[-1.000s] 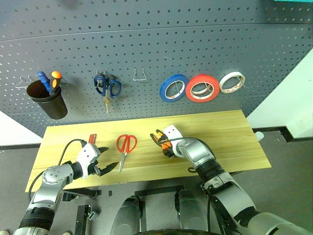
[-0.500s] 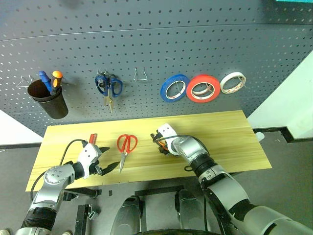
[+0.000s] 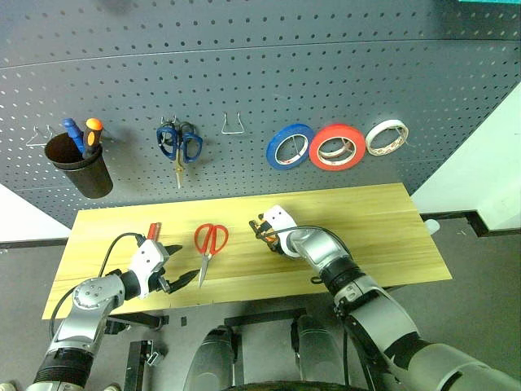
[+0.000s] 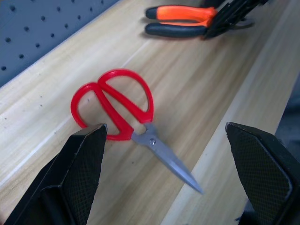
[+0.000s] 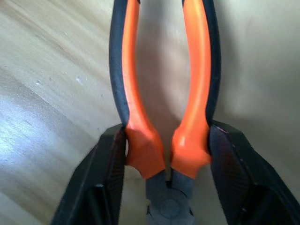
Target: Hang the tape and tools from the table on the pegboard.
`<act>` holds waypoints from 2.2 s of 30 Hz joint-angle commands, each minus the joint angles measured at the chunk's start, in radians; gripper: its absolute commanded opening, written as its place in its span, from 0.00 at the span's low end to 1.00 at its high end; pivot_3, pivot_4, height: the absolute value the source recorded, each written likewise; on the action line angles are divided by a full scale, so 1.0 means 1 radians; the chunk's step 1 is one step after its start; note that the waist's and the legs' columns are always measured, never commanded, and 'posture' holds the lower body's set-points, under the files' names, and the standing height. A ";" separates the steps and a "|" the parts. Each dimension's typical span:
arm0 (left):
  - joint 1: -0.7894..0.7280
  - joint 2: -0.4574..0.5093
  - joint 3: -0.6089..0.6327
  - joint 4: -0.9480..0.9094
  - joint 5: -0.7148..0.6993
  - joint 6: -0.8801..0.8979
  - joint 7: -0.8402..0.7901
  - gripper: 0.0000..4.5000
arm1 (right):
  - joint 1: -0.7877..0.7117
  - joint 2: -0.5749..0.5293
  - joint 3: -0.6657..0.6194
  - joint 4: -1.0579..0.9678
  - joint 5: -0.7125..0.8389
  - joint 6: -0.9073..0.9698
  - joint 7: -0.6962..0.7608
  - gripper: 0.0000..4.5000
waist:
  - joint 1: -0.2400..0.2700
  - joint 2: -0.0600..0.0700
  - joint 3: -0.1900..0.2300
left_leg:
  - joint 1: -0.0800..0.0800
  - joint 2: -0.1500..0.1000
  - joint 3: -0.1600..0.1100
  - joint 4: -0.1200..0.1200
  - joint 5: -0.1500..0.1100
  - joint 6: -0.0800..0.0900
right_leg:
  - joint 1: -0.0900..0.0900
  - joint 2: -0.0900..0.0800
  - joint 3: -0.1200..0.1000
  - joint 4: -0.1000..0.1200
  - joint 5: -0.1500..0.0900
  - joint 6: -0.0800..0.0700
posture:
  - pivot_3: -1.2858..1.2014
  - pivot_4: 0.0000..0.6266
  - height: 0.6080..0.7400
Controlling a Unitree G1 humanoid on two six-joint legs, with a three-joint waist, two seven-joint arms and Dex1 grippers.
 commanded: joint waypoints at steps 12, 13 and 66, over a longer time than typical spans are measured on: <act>0.018 -0.124 0.307 -0.188 -0.236 -0.128 0.101 0.94 | -0.037 -0.062 -0.129 -0.578 0.267 -0.428 0.264 0.49 | 0.006 -0.002 0.002 | 0.002 0.003 0.001 0.001 0.000 0.000 | 0.002 0.001 0.000 -0.001 -0.002 -0.004 | 0.51 0.27 0.93; 0.008 -0.133 0.310 -0.189 -0.247 -0.125 0.107 0.94 | -0.067 -0.044 -0.143 -0.572 0.275 -0.434 0.251 0.49 | 0.010 -0.003 0.002 | 0.002 0.003 0.001 0.001 0.000 0.000 | 0.002 0.002 0.000 -0.001 -0.002 -0.004 | 0.51 0.28 0.93; 0.139 -0.205 0.241 -0.513 -0.281 0.036 0.203 0.94 | -0.463 0.160 -0.320 0.157 0.188 -1.025 0.040 0.99 | 0.007 -0.004 0.091 | -0.007 0.009 0.003 -0.012 0.003 -0.005 | -0.016 0.006 0.000 0.003 -0.004 -0.011 | 0.53 0.42 0.93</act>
